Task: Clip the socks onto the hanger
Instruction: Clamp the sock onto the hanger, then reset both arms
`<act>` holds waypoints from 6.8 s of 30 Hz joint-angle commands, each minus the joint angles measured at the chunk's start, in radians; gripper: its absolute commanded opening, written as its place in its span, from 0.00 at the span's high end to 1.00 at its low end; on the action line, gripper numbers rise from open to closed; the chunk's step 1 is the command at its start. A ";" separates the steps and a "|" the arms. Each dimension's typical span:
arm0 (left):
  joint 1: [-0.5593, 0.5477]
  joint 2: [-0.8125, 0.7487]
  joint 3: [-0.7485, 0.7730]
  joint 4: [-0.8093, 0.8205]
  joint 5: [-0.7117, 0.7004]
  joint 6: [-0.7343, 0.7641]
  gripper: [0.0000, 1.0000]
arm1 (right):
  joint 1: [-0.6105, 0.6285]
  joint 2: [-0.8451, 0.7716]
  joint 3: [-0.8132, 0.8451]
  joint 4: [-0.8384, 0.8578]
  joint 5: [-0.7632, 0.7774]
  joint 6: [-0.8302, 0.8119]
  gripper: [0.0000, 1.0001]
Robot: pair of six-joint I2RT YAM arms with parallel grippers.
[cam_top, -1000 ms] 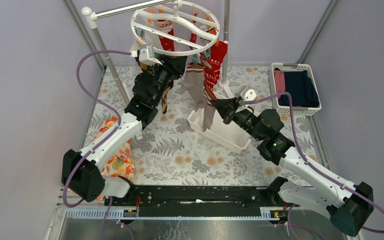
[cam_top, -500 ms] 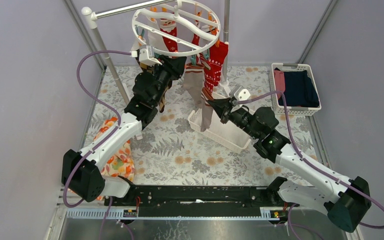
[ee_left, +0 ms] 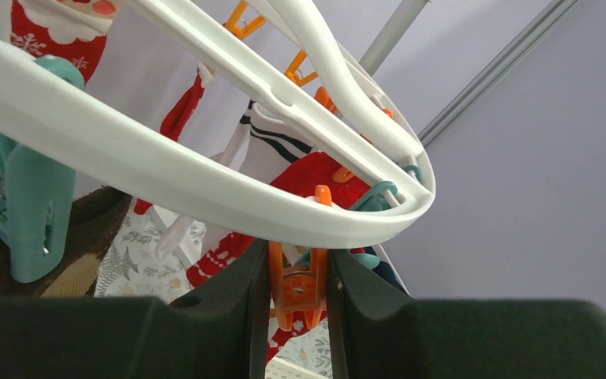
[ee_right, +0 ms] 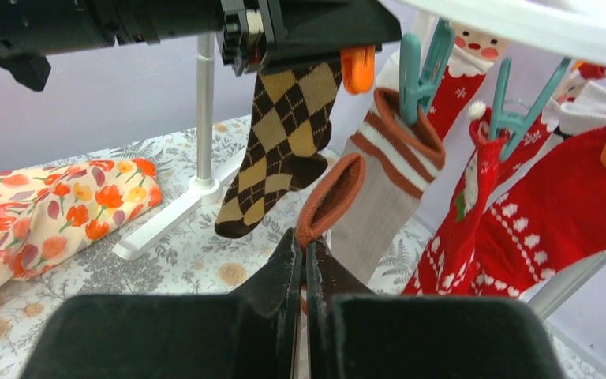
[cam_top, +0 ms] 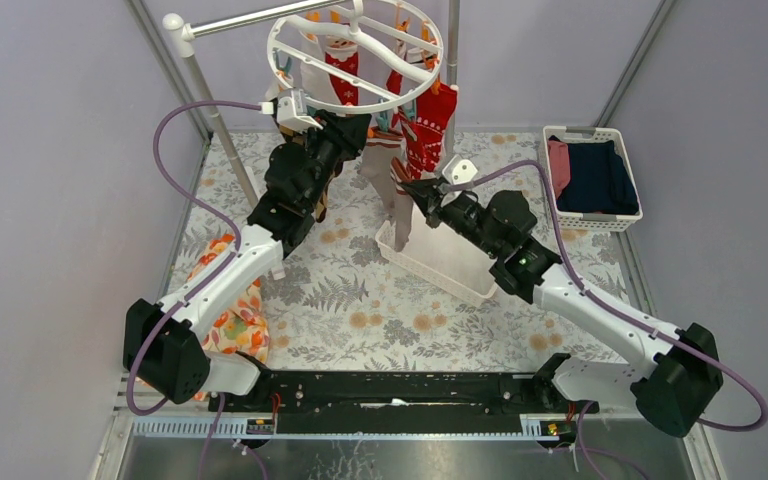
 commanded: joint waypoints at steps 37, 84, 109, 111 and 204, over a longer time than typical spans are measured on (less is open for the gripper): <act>0.007 -0.041 0.042 -0.058 0.008 -0.032 0.75 | 0.085 0.269 0.284 0.011 0.199 -0.236 1.00; -0.009 -0.054 0.092 -0.255 -0.084 0.033 0.79 | 0.131 0.368 0.385 -0.057 0.300 -0.389 1.00; -0.011 -0.055 0.091 -0.281 -0.097 0.054 0.79 | 0.142 0.416 0.475 -0.109 0.252 -0.414 1.00; -0.011 -0.054 0.091 -0.281 -0.099 0.054 0.79 | 0.143 0.417 0.477 -0.106 0.248 -0.414 1.00; -0.010 -0.848 -0.090 -0.737 0.418 0.259 0.01 | 0.154 -0.385 0.199 -0.616 0.470 0.373 0.00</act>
